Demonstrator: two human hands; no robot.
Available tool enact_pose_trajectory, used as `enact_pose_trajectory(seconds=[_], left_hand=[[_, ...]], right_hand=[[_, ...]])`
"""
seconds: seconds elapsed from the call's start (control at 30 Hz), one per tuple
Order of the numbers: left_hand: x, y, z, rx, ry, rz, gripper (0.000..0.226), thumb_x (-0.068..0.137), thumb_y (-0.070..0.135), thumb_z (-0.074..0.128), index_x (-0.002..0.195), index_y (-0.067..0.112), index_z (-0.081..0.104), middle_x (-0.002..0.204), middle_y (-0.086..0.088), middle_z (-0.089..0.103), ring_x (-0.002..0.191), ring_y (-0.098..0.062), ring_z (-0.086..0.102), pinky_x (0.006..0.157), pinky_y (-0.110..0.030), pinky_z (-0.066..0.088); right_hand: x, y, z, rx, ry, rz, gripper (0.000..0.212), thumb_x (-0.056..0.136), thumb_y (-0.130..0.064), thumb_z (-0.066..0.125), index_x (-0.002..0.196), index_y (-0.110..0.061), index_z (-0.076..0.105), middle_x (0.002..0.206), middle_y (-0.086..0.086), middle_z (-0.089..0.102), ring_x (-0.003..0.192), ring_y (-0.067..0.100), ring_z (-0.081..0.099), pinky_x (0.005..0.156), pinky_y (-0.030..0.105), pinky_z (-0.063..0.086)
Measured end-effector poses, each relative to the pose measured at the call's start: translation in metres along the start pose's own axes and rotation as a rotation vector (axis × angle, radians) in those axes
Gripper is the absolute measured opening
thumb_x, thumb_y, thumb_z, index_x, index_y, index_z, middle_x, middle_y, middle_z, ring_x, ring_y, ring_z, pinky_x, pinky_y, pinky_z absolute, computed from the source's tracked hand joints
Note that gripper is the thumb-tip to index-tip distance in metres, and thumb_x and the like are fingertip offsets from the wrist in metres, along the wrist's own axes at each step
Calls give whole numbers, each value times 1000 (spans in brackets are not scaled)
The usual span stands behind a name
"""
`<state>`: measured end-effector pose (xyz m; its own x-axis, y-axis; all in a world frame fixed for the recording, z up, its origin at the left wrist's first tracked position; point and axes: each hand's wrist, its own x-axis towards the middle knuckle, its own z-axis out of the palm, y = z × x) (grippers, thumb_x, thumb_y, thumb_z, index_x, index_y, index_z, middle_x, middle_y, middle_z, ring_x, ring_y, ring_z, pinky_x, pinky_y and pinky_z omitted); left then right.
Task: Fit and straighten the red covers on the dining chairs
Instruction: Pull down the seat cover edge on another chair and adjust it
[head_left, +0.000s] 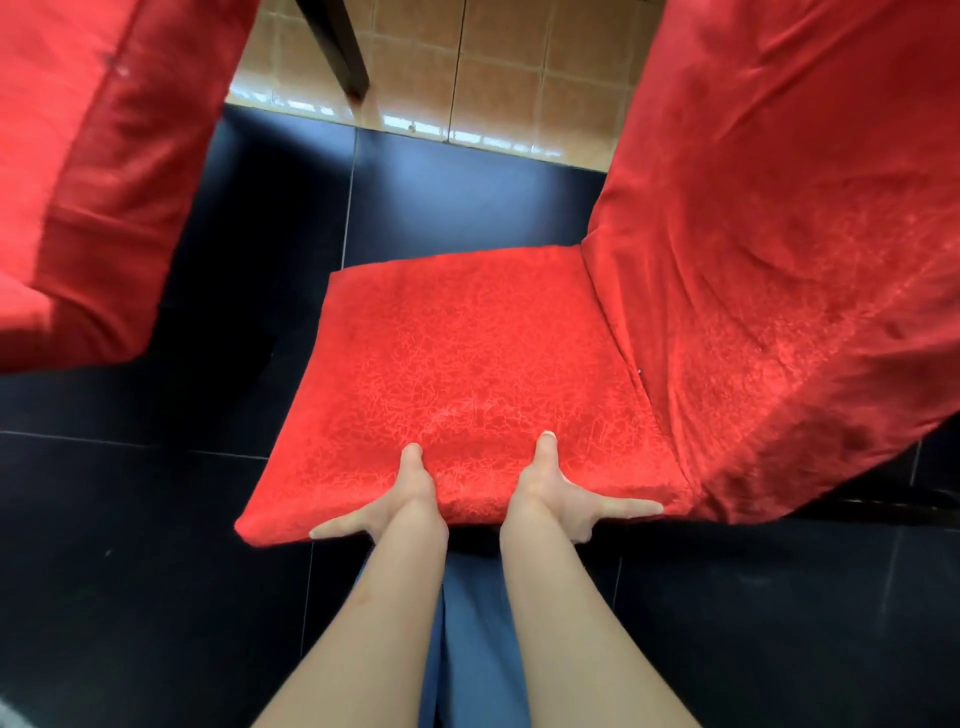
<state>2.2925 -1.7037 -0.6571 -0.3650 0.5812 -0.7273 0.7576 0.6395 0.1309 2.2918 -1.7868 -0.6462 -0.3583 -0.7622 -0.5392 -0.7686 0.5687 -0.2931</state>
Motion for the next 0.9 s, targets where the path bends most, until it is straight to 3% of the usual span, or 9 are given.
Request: enact_pose_trajectory(seconds=[0.13, 0.2, 0.37, 0.47, 0.6, 0.73, 0.83, 0.9], left_hand=[[18, -8, -13, 41, -23, 57, 115, 52, 42, 87, 139, 31, 11, 77, 6, 34, 61, -24, 51, 76, -54, 54], [28, -11, -18, 24, -46, 74, 118, 50, 41, 87, 139, 31, 10, 77, 6, 36, 62, -25, 53, 75, -57, 55], [39, -18, -34, 21, 5, 119, 124, 46, 42, 86, 143, 28, 9, 83, 10, 40, 60, -25, 53, 70, -54, 56], [48, -23, -44, 37, 11, 130, 126, 46, 41, 86, 145, 26, 9, 83, 18, 35, 55, -18, 45, 70, -52, 56], [52, -27, -59, 86, 23, 151, 128, 47, 40, 86, 147, 19, 9, 85, 21, 28, 54, -13, 38, 74, -52, 56], [49, -25, -76, 103, -10, 135, 125, 52, 37, 86, 147, 18, 8, 96, 10, 37, 57, -20, 43, 83, -51, 55], [48, -25, -86, 105, -36, 150, 125, 59, 38, 86, 149, 18, 1, 109, -6, 52, 76, -26, 51, 91, -48, 52], [51, -29, -89, 104, -33, 195, 132, 62, 41, 85, 150, 22, -11, 109, -10, 52, 88, -28, 55, 94, -48, 50]], right_hand=[[6, 17, -6, 15, -15, -54, 118, 62, -46, 86, 148, -36, 6, 99, 15, 55, 57, 22, 48, 71, 39, 49], [7, 26, -7, 36, -34, -37, 121, 62, -47, 86, 148, -37, 2, 99, 15, 54, 57, 21, 47, 70, 37, 44], [-4, 43, -16, 13, 3, -32, 117, 61, -48, 86, 148, -35, 8, 106, 20, 57, 75, 34, 59, 80, 47, 52], [-5, 56, -21, -1, 5, -25, 120, 60, -48, 86, 148, -36, 5, 100, 16, 55, 71, 30, 55, 82, 47, 52], [-7, 70, -30, -5, 29, -13, 116, 57, -50, 86, 146, -34, 13, 99, 16, 55, 56, 23, 45, 72, 43, 50], [-14, 82, -38, -21, 45, 7, 117, 56, -51, 86, 145, -36, 12, 108, 23, 57, 61, 26, 48, 75, 47, 54], [-19, 88, -43, -32, 64, -8, 119, 59, -52, 85, 147, -38, 5, 111, 23, 57, 60, 25, 46, 69, 40, 47], [-21, 89, -45, -46, 48, 7, 125, 62, -52, 84, 148, -41, -7, 115, 23, 56, 64, 26, 48, 68, 39, 42]])
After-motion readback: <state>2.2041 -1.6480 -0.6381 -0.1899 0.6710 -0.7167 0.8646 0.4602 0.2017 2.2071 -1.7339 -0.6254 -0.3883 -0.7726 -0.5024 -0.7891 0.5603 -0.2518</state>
